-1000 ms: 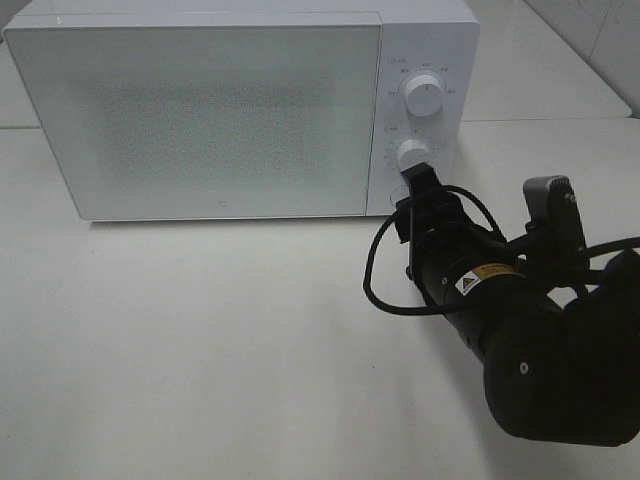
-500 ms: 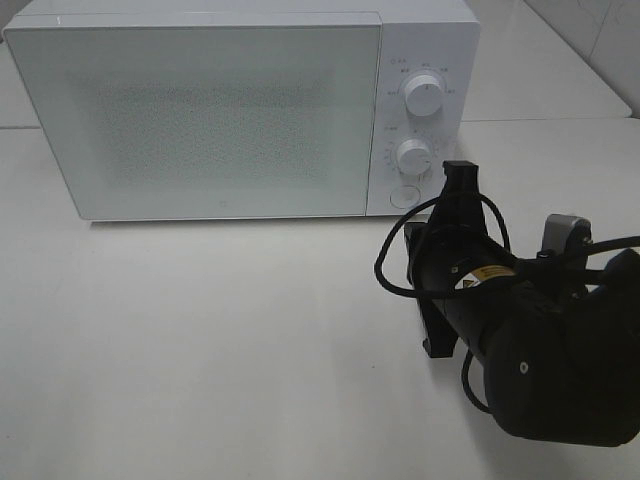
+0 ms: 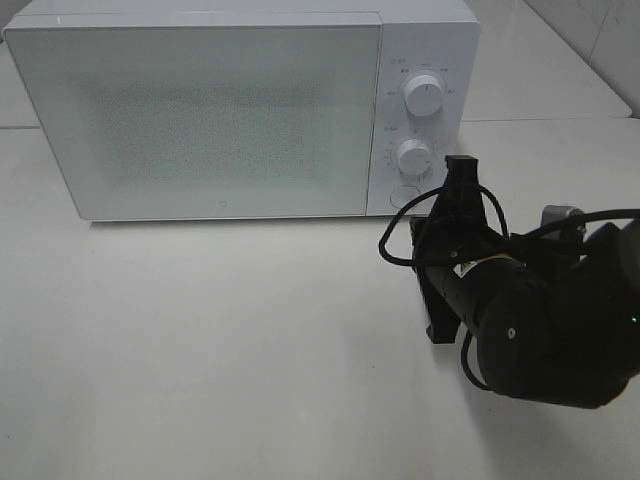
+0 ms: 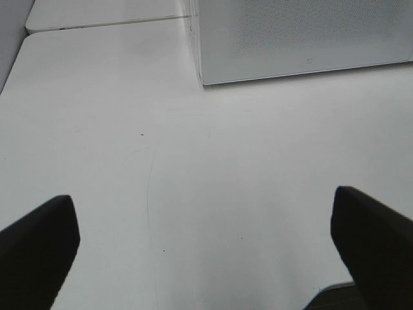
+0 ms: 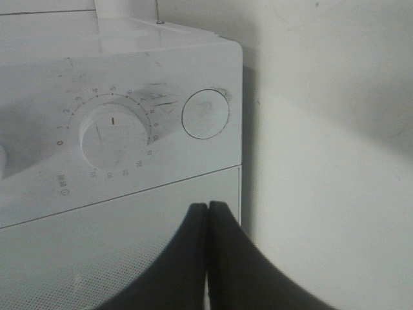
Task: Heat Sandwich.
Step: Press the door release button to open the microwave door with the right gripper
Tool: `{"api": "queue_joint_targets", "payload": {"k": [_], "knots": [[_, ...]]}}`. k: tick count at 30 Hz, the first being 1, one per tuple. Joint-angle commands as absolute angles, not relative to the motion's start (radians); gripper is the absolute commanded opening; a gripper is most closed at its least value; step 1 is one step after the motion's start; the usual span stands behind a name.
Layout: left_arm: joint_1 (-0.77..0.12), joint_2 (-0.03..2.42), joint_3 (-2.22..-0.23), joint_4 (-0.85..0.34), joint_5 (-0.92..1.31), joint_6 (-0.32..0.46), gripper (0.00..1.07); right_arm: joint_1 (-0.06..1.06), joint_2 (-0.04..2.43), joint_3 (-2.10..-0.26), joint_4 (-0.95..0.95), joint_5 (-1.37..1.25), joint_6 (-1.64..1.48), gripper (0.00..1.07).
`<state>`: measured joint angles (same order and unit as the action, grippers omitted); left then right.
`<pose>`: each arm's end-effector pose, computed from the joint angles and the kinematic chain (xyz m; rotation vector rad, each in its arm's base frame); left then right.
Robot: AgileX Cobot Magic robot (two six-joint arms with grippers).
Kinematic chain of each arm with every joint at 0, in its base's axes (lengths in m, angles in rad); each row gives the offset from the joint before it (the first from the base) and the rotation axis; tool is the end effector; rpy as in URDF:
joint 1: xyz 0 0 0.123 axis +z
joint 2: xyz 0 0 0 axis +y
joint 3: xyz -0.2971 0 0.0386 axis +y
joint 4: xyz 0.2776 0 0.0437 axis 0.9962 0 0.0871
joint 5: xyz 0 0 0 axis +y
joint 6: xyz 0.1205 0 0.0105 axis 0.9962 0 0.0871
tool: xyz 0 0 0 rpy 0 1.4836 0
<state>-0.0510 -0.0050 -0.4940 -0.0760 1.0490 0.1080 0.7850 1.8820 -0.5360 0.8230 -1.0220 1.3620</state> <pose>0.0331 -0.0097 0.2776 0.1643 2.0251 -0.0549 0.2787 0.1715 0.0946 1.4327 1.4815 1.0966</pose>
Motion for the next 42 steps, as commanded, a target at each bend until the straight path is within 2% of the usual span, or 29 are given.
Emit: {"api": "queue_joint_targets", "payload": {"k": [1, 18, 42], "knots": [[-0.048, -0.022, -0.492, -0.085, 1.037, 0.1, 1.0, 0.763, 1.898, -0.565, 0.786, -0.996, 1.352, 0.0], [-0.048, -0.022, -0.492, -0.085, 1.037, 0.1, 1.0, 0.591, 2.023, -0.765, 0.658, -0.87, 1.347, 0.0], [-0.048, -0.02, -0.492, -0.085, 1.037, 0.1, 1.0, 0.546, 2.129, -0.874, 0.656, -0.858, 1.336, 0.0]]}}
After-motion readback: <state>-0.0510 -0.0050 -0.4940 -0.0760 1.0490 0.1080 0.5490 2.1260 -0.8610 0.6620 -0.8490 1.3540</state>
